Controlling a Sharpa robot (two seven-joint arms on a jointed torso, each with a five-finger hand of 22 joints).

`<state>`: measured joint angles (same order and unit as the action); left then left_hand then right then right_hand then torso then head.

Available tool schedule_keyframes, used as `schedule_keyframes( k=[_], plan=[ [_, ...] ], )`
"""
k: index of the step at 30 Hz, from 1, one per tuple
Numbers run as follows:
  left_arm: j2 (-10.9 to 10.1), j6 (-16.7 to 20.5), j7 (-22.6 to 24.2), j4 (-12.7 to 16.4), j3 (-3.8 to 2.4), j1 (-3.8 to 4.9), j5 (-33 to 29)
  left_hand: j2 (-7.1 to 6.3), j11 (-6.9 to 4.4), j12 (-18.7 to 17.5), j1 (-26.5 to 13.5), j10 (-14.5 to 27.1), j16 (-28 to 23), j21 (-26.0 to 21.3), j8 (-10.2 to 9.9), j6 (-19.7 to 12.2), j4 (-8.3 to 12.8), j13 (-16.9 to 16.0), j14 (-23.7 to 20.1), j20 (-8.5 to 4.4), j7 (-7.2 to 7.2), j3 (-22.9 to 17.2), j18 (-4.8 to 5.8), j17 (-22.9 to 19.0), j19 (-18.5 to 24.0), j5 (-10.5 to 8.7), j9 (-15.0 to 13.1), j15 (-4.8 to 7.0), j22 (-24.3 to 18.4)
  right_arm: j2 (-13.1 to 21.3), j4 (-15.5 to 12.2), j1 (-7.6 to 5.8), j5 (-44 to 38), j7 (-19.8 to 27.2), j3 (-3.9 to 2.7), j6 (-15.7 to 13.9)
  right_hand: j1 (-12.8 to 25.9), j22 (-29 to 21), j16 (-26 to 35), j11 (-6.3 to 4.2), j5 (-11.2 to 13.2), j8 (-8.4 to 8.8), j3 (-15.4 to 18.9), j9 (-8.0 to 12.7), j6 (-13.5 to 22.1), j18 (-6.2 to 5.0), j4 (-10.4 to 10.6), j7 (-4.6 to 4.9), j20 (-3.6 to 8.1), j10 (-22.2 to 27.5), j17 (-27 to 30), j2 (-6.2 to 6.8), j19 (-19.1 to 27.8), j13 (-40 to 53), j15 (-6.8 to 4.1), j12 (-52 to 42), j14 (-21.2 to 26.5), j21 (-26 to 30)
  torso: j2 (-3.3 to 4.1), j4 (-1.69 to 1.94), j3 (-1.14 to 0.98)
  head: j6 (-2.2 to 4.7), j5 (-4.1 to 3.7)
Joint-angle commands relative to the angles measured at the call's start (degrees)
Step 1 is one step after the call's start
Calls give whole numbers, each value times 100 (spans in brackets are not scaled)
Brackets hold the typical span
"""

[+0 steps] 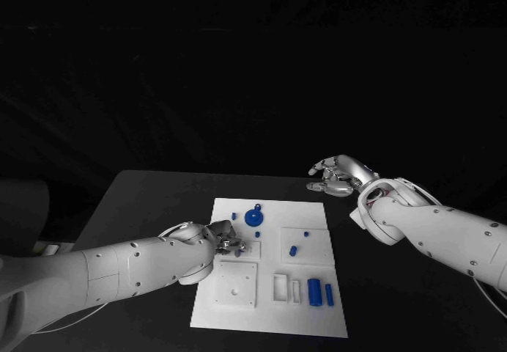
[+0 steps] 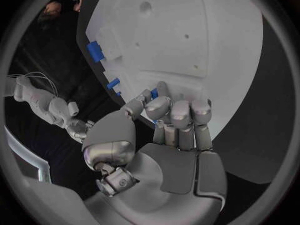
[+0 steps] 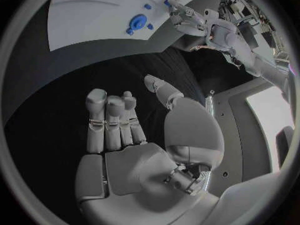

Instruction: Assemble the parts on the task board

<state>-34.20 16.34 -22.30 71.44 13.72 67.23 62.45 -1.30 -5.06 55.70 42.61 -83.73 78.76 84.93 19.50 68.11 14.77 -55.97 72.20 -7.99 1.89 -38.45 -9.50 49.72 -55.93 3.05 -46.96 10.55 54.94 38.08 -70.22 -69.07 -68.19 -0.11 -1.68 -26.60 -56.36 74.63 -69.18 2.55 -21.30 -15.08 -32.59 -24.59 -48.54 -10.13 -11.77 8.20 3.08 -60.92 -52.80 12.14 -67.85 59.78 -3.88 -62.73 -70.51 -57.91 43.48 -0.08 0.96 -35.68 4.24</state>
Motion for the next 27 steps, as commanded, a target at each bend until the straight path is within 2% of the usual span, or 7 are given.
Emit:
schedule_keyframes(
  k=[1, 11, 18, 21, 23, 25, 27],
  plan=[
    [35, -197, 46, 16, 5, -17, -62, -19, -232, 35, -15, 281, 6, -38, -13, 400, 2, 9, 227, -701, -301, 76, -170, -8, 13, -5, 8, 259, 3, 1, -3, 0, -1, 17, -2, 76, -36, 5, -37, -23, -32, -24, 10, -8, 45, -487, 23, 68, 37, 6, 6, -18, -1, -10, -12, -21, -11, 21, -1, 0, 0, -3, -1],
    [16, -164, 28, -13, 4, -21, -83, -129, -232, 35, -31, 288, 6, -58, -11, 392, -65, 25, 216, -700, -300, 181, -174, -19, 21, -16, 23, 260, 0, 3, 1, 0, 8, 19, -2, 80, -31, 7, -37, -22, -32, -22, 13, -6, 48, -487, 26, 69, 37, 7, 7, -17, -2, -14, -11, -23, -11, 22, 0, 0, 1, -6, -11],
    [-27, -160, 41, -7, 2, -22, -115, -390, -228, 25, -173, 303, 1, -79, -10, 368, -229, 39, 195, -696, -296, 305, -176, -29, 35, -28, 26, 258, -5, 5, 3, 0, 11, 20, -2, 74, -26, 7, -37, -22, -31, -20, 16, -5, 52, -487, 29, 70, 37, 9, 8, -16, -2, -17, -11, -25, -10, 23, -1, 1, 5, 0, -15],
    [-57, -241, 43, 5, 0, -21, -312, -593, -225, 5, -210, 316, -19, -106, -17, 340, -376, 56, 169, -696, -292, 287, -185, -43, 51, -29, 31, 256, -14, 6, 9, 1, 13, 21, -2, 72, -25, 8, -36, -21, -31, -19, 17, -4, 54, -487, 30, 70, 37, 9, 9, -16, -2, -18, -10, -25, -10, 24, -1, 3, 4, 7, -17],
    [-91, -339, 65, 27, -2, -20, -556, -890, -171, -101, -187, 423, -128, -191, -72, 213, -574, 110, 55, -679, -253, 164, -175, -99, 129, -27, 50, 216, -46, 6, 13, 1, 13, 21, -2, 69, -22, 8, -36, -21, -32, -18, 18, -4, 56, -487, 32, 71, 37, 10, 9, -15, -3, -20, -10, -26, -10, 24, -2, 4, 5, 9, -19],
    [-142, -420, 74, 84, -5, -18, -617, -1170, -105, -267, -138, 622, -309, -300, -178, -49, -760, 189, -124, -633, -144, 49, -124, -192, 248, -27, 71, 138, -85, 5, 17, 2, 14, 23, -2, 67, -21, 8, -36, -20, -33, -18, 19, -3, 57, -487, 33, 71, 37, 10, 9, -14, -3, -20, -10, -26, -10, 25, -3, 1, 7, 19, -25],
    [-184, -451, 76, 134, -23, -14, -620, -1314, -45, -344, -163, 713, -384, -348, -238, -200, -842, 235, -206, -601, -105, 58, -84, -234, 318, -29, 85, 95, -99, 10, 22, 2, 18, 22, -2, 68, -19, 9, -36, -20, -34, -17, 21, -3, 59, -487, 34, 72, 37, 11, 9, -13, -3, -21, -10, -27, -10, 25, -3, -3, 8, 20, -26]
  ],
)
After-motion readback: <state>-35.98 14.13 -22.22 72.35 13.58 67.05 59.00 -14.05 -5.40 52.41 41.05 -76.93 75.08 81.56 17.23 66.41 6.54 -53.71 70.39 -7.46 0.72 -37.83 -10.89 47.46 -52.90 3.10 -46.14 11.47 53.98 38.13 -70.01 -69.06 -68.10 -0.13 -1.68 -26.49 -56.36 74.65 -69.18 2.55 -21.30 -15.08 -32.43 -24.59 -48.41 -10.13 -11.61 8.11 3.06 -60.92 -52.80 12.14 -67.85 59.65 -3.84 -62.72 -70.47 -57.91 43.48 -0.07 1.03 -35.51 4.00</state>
